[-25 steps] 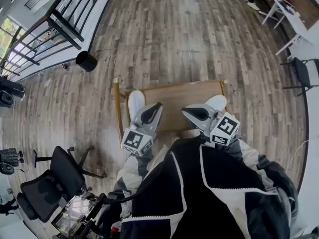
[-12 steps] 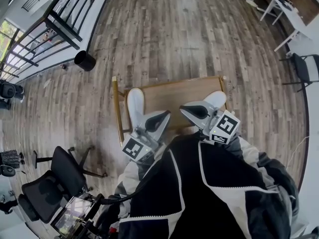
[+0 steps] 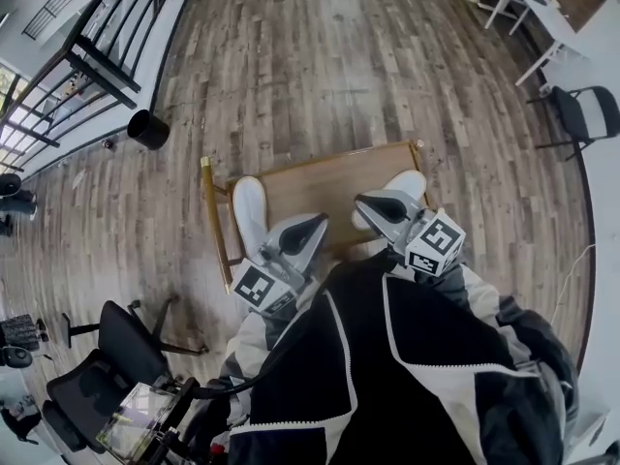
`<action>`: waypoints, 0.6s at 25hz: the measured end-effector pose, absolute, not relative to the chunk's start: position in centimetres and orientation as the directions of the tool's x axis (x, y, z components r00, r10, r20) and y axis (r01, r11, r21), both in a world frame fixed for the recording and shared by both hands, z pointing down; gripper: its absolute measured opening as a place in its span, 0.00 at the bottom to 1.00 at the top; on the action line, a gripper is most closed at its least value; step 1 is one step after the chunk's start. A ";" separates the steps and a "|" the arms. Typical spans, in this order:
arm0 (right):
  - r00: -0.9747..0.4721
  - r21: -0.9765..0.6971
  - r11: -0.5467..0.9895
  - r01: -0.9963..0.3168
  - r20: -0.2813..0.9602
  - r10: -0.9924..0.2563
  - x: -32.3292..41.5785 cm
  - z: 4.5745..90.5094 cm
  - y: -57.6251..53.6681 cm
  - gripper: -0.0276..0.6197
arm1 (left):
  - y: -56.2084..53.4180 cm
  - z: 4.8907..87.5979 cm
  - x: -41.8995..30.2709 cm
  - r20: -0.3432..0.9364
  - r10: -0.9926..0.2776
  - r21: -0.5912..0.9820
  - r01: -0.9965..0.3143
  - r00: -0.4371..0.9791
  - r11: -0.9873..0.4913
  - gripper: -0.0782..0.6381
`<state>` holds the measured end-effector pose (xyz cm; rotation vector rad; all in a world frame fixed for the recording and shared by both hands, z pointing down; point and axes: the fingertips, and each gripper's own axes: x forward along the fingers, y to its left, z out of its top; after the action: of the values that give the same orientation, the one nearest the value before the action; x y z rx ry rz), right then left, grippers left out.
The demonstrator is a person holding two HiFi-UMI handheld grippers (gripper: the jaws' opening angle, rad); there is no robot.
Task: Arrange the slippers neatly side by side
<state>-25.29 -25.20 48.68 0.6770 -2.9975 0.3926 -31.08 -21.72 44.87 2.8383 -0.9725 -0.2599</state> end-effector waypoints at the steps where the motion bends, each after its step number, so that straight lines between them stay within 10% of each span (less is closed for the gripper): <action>1: -0.889 -0.248 0.853 -0.459 0.114 -0.444 -24.5 49.3 -25.6 0.05 | -21.7 44.8 -30.6 -0.119 -0.607 0.176 -0.585 0.786 -0.792 0.14; 10: -0.651 -0.380 0.529 -0.759 0.432 -0.625 -14.2 62.5 -28.6 0.05 | -22.4 45.0 -27.7 -0.115 -0.538 0.177 -0.516 0.835 -0.838 0.14; 15: -0.536 -0.474 0.275 -0.836 0.601 -0.593 -10.1 69.7 -28.8 0.25 | -22.3 45.1 -27.2 -0.103 -0.530 0.171 -0.510 0.842 -0.843 0.14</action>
<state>-10.11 -28.80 69.71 1.3070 -2.2447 1.1255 -27.21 -22.30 45.10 2.8830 -0.8174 -0.2208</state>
